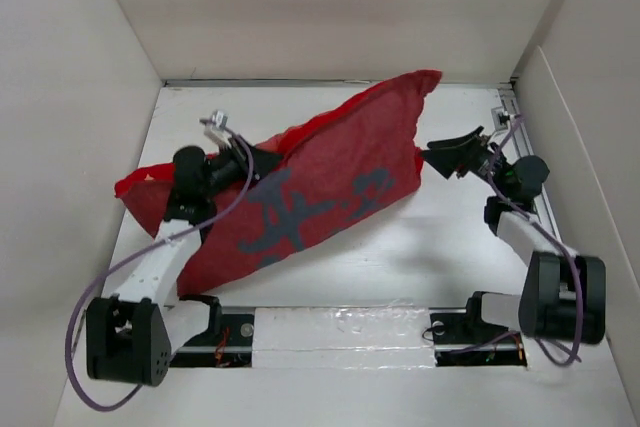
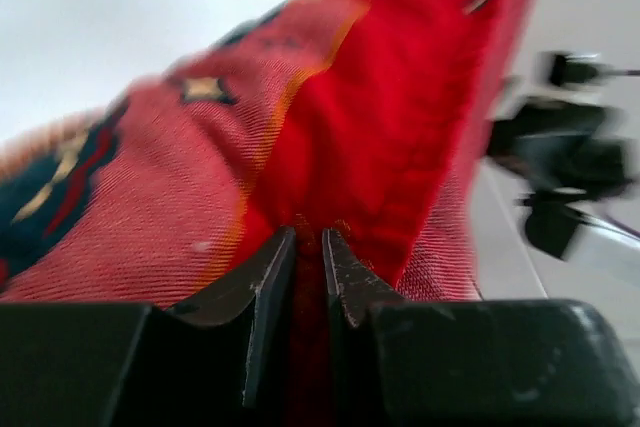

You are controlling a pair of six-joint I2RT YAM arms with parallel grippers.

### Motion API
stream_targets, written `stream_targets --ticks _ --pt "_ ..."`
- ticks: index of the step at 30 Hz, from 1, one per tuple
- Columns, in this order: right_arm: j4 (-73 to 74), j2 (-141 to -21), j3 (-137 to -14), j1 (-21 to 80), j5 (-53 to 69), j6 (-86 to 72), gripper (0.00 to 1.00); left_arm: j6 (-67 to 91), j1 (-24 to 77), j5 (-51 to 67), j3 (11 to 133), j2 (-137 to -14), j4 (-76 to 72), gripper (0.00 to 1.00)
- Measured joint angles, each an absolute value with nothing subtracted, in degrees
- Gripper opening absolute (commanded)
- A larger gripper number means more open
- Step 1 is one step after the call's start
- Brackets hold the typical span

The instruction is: Put the pillow into the pillowcase

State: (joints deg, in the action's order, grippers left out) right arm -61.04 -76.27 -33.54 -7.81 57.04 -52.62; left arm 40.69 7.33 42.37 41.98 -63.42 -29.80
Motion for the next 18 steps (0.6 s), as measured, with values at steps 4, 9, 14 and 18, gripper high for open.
stream_targets --ticks 4,9,14,18 --pt "-62.57 -62.26 -31.92 -6.87 59.42 -53.28 1.00 42.00 7.79 37.23 30.09 -52.49 -28.53 0.25" --pt "-39.53 -43.31 -33.52 3.73 57.32 -40.07 1.00 44.01 7.92 39.88 29.74 -45.63 -30.79 0.22" --pt "-19.77 -35.42 -36.29 17.30 51.46 -30.79 1.00 47.42 7.90 43.16 25.76 -45.10 -30.87 0.19" --pt "-11.90 -40.77 -34.68 30.41 43.81 -29.93 1.00 49.30 7.90 44.40 24.10 -44.40 -31.11 0.14"
